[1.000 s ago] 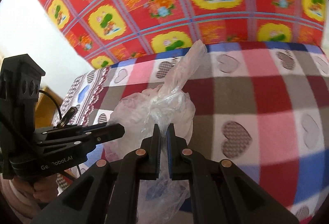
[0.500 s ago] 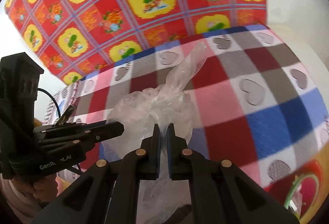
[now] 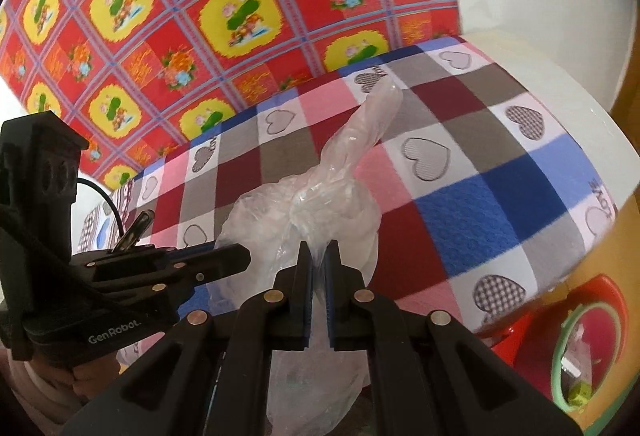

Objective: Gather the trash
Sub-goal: 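Lift the plastic bag with both grippers and carry it over the red bucket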

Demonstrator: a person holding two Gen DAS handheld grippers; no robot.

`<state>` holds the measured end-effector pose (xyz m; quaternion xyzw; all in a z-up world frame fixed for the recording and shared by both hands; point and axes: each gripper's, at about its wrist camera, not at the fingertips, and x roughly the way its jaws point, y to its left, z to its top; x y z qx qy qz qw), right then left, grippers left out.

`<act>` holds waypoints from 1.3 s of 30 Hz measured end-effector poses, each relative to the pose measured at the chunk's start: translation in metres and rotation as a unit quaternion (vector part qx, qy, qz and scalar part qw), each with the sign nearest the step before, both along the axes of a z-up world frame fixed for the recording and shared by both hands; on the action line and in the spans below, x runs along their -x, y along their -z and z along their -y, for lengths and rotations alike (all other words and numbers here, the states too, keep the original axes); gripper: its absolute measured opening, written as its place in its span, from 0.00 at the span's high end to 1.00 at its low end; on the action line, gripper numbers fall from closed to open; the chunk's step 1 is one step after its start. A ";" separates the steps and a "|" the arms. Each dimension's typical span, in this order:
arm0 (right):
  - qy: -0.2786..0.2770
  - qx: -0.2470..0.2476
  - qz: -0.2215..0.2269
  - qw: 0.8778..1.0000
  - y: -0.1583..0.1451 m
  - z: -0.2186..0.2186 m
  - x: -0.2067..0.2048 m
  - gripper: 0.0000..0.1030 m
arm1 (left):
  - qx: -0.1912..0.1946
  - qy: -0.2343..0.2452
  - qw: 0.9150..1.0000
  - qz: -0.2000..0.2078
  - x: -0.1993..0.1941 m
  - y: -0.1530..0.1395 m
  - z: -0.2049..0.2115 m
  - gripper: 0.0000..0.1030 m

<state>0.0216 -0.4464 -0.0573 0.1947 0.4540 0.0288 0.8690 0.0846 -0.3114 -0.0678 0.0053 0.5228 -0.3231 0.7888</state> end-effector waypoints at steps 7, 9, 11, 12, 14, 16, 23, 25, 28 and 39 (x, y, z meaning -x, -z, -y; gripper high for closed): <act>0.039 -0.006 0.013 0.999 0.002 0.028 0.032 0.94 | -0.008 0.035 0.999 0.003 0.016 0.000 0.035 0.93; 0.053 -0.010 0.016 0.998 0.003 0.039 0.045 0.94 | -0.012 0.051 0.999 0.005 0.024 0.000 0.050 0.93; 0.068 -0.012 0.018 0.997 0.004 0.051 0.058 0.94 | -0.016 0.067 0.998 0.008 0.032 0.000 0.064 0.93; 0.073 -0.014 0.019 0.997 0.004 0.054 0.062 0.94 | -0.017 0.075 0.997 0.009 0.036 0.000 0.072 0.93; 0.088 -0.015 0.022 0.996 0.005 0.068 0.078 0.94 | -0.019 0.089 0.996 0.009 0.044 0.000 0.088 0.93; 0.100 -0.015 0.023 0.995 0.006 0.080 0.091 0.94 | -0.020 0.105 0.994 0.007 0.053 0.001 0.105 0.93; 0.159 -0.023 0.030 0.986 0.009 0.128 0.145 0.94 | -0.024 0.156 0.987 0.001 0.088 0.005 0.165 0.93; 0.176 -0.024 0.031 0.984 0.011 0.140 0.160 0.94 | -0.026 0.172 0.985 0.001 0.098 0.006 0.181 0.93; 0.204 -0.023 0.030 0.978 0.014 0.162 0.185 0.94 | -0.028 0.202 0.979 0.003 0.121 0.008 0.212 0.93; 0.292 -0.008 0.001 0.957 0.041 0.235 0.265 0.94 | -0.038 0.285 0.958 -0.012 0.185 0.041 0.315 0.93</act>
